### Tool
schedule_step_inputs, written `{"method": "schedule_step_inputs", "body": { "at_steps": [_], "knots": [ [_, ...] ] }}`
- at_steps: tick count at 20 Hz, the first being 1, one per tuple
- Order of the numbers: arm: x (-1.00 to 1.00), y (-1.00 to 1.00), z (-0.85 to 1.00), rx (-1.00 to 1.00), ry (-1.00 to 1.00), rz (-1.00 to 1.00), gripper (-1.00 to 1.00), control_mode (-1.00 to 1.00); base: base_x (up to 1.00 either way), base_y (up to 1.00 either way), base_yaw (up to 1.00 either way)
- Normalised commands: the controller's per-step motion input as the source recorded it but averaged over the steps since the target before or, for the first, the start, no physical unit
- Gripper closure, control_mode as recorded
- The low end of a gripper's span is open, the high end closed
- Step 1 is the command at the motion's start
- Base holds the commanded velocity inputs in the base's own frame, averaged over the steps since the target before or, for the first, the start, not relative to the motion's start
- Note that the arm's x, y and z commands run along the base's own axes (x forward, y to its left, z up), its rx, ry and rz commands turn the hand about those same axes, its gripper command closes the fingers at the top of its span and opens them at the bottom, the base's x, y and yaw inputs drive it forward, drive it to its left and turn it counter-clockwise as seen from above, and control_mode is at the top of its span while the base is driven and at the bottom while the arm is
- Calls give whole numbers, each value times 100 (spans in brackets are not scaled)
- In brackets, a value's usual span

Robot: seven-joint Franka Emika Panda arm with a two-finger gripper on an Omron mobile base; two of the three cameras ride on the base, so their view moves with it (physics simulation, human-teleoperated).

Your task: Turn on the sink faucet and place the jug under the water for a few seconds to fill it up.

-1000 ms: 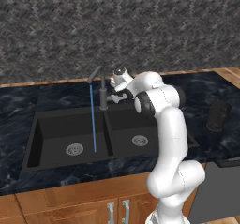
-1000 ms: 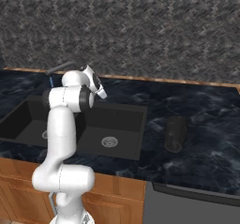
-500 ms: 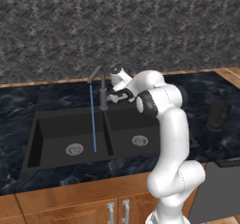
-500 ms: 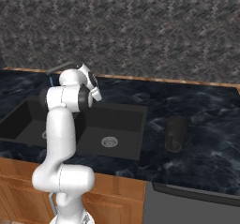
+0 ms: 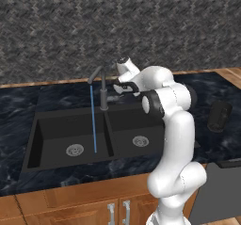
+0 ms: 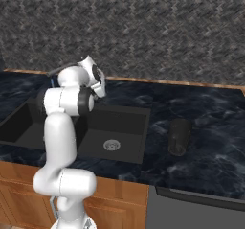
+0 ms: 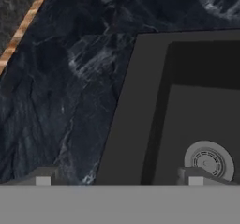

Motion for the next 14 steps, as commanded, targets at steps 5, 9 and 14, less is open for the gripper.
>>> {"method": "schedule_step_inputs", "body": {
  "at_steps": [5, 9, 14],
  "knots": [
    [-2, -27, 59, 4, -7, -11, -100, -100, 0, 0, 0],
    [1, 0, 0, 0, 0, 0, -100, -100, 0, 0, 0],
    [-37, 0, 11, 0, -1, 0, -100, -100, 0, 0, 0]
  ]
}}
